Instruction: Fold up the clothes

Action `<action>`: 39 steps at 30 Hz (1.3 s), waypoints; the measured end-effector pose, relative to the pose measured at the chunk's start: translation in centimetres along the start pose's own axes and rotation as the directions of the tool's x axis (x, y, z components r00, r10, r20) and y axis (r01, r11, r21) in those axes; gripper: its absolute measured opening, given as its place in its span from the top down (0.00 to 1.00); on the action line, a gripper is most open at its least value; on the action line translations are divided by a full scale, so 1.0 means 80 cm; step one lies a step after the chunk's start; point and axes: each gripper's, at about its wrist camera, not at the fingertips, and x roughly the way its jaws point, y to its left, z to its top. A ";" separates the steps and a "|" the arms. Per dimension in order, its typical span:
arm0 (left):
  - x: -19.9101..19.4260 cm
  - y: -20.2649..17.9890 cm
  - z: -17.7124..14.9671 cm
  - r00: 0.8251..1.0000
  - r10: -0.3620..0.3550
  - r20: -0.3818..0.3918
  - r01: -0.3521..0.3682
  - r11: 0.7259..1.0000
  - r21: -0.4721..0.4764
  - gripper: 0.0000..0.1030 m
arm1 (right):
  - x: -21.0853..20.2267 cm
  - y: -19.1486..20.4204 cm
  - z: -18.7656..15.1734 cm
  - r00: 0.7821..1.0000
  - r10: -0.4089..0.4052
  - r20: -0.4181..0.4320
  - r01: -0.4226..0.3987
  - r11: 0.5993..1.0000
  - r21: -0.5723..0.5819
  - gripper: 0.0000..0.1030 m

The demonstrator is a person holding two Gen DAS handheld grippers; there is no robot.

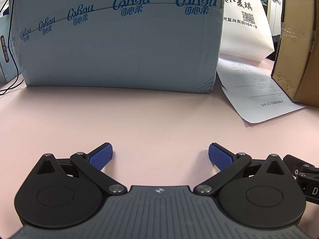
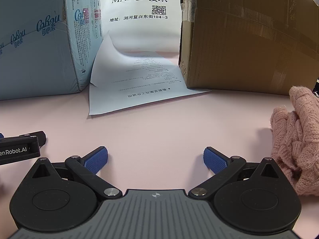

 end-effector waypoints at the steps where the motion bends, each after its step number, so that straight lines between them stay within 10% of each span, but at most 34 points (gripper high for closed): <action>1: 0.000 0.000 0.000 1.000 0.000 0.000 0.000 1.000 0.000 0.00 | 0.000 0.000 0.000 1.000 0.000 0.000 0.000 1.000 0.000 0.00; 39: -0.002 0.000 -0.002 1.000 0.008 0.001 -0.008 1.000 0.000 0.00 | 0.000 0.000 0.000 1.000 0.001 0.000 -0.001 1.000 0.000 0.00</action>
